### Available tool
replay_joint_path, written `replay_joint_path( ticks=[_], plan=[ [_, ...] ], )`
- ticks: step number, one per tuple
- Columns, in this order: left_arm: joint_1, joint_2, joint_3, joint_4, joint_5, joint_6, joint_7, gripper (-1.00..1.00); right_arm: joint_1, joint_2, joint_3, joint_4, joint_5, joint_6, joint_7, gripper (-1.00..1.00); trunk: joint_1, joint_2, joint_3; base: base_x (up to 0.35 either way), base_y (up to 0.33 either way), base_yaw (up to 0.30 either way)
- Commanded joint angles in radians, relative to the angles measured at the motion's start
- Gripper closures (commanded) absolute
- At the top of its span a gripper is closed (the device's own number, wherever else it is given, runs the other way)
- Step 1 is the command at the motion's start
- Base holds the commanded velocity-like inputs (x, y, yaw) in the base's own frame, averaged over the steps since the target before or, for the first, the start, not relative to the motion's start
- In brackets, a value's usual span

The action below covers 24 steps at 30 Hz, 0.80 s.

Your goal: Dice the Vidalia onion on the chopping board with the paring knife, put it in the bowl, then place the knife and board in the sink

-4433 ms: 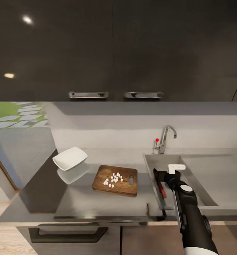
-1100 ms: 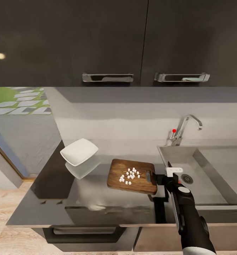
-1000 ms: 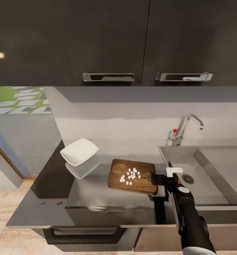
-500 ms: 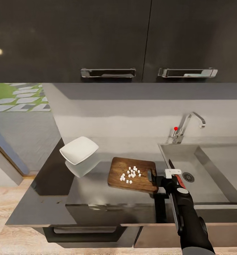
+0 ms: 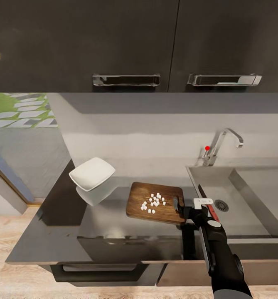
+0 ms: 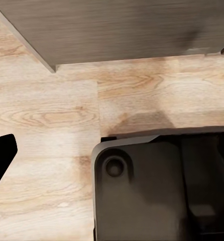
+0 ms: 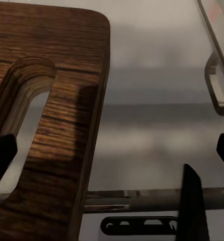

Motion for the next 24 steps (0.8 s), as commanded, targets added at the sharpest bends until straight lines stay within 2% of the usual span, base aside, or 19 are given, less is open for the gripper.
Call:
replay_joint_path(
  ticks=[1, 13, 24],
  plan=[
    [0.0, 0.001, -0.004, -0.001, 0.001, -0.002, 0.005, -1.0, -0.001, 0.001, -0.003, -0.002, 0.011, 0.004, 0.01, -1.0, 0.001, -0.002, -0.003, 0.0, 0.0, 0.0],
    [0.0, 0.0, -0.004, -0.001, -0.001, -0.002, 0.005, -1.0, -0.001, 0.001, -0.003, -0.002, 0.011, 0.004, 0.009, -1.0, 0.001, -0.002, -0.022, 0.0, 0.0, 0.0],
    [0.0, 0.0, -0.004, -0.001, -0.001, -0.002, 0.005, -1.0, -0.001, 0.001, -0.003, -0.002, 0.011, 0.004, 0.007, -1.0, 0.001, -0.002, -0.023, 0.0, 0.0, 0.0]
  ],
)
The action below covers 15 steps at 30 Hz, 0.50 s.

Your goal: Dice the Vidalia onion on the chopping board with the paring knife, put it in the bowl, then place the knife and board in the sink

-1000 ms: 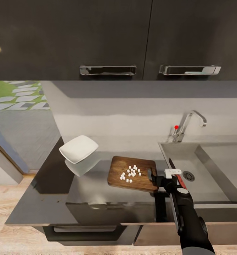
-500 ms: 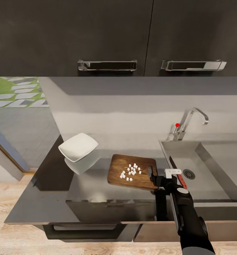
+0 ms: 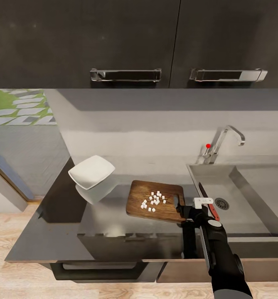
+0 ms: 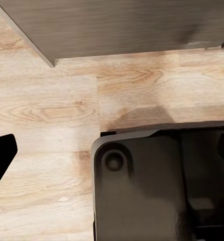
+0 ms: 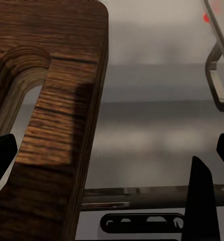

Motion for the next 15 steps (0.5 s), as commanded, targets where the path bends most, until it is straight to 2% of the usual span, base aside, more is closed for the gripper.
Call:
replay_joint_path(
  ticks=[1, 15],
  plan=[
    [0.0, 0.001, -0.004, -0.001, 0.0, -0.001, 0.005, -1.0, -0.001, 0.001, -0.003, 0.007, 0.016, 0.003, 0.009, -1.0, 0.001, -0.002, -0.002, 0.0, 0.0, 0.0],
    [0.0, 0.001, -0.004, -0.001, 0.0, -0.001, 0.005, -1.0, -0.001, 0.001, -0.003, 0.007, 0.016, 0.009, 0.008, -1.0, 0.001, -0.002, -0.002, 0.0, 0.0, 0.0]
  ],
)
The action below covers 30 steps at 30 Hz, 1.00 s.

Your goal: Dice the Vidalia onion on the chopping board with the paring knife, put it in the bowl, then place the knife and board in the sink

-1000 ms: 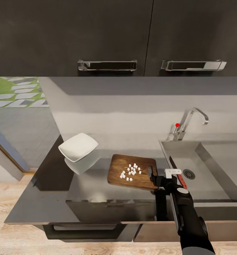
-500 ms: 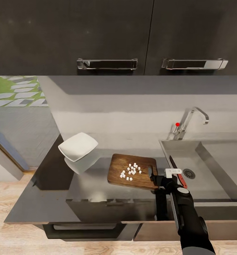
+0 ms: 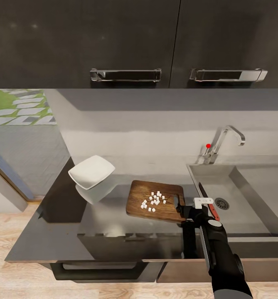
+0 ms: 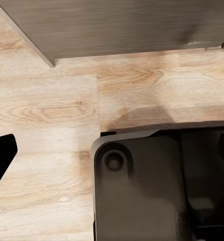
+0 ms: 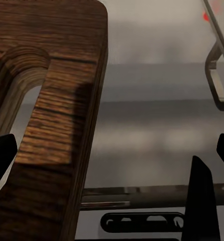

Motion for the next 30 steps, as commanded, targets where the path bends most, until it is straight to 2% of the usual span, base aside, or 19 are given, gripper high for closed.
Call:
replay_joint_path(
  ticks=[1, 2, 17, 30],
  plan=[
    [0.0, 0.001, -0.003, -0.001, 0.0, -0.001, 0.005, -1.0, 0.0, 0.001, -0.003, 0.009, 0.017, 0.003, 0.009, -1.0, 0.001, -0.002, -0.002, 0.0, 0.0, 0.0],
    [0.0, 0.001, -0.003, -0.001, 0.0, -0.001, 0.005, -1.0, 0.0, 0.001, -0.003, 0.009, 0.017, 0.003, 0.009, 1.0, 0.001, -0.002, -0.002, 0.0, 0.0, 0.0],
    [0.0, 0.001, -0.003, -0.001, 0.0, -0.001, 0.005, -1.0, 0.0, 0.001, -0.003, 0.008, 0.017, 0.003, 0.009, 1.0, 0.001, -0.002, -0.001, 0.0, 0.0, 0.0],
    [0.0, 0.001, -0.003, -0.001, 0.0, -0.001, 0.005, -1.0, 0.0, 0.001, -0.003, 0.007, 0.016, 0.003, 0.01, 1.0, 0.001, -0.002, 0.019, 0.0, 0.006, 0.0]
  ],
)
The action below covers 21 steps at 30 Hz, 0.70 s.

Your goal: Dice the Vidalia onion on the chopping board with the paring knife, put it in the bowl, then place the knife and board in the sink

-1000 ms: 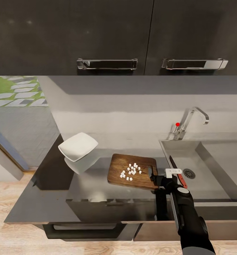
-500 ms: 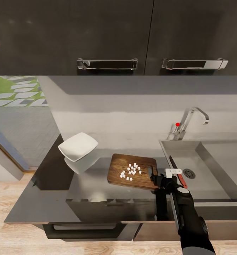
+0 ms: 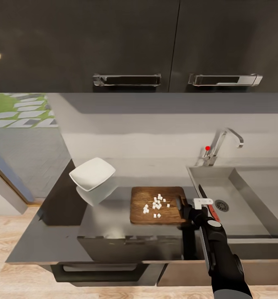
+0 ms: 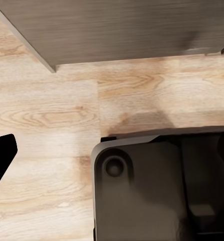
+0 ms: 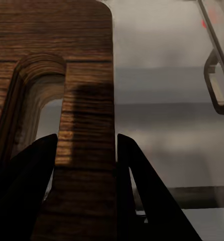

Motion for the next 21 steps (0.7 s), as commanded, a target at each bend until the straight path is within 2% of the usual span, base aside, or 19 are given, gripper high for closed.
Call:
replay_joint_path(
  ticks=[1, 15, 21],
  plan=[
    [0.0, 0.001, -0.004, -0.001, 0.0, -0.002, 0.005, -1.0, -0.001, 0.001, -0.003, -0.002, 0.008, 0.004, 0.009, 1.0, 0.001, -0.002, 0.0, 0.0, 0.085, 0.0],
    [0.0, 0.001, -0.004, -0.001, 0.0, -0.002, 0.005, -1.0, -0.001, 0.001, -0.003, -0.002, 0.008, 0.004, 0.012, 1.0, 0.001, -0.002, 0.022, 0.0, 0.138, 0.0],
    [0.0, 0.001, -0.004, -0.001, 0.0, -0.002, 0.005, -1.0, -0.001, 0.001, -0.004, -0.002, 0.008, 0.007, 0.057, 1.0, 0.001, -0.002, 0.032, 0.0, 0.217, -0.043]
  ],
)
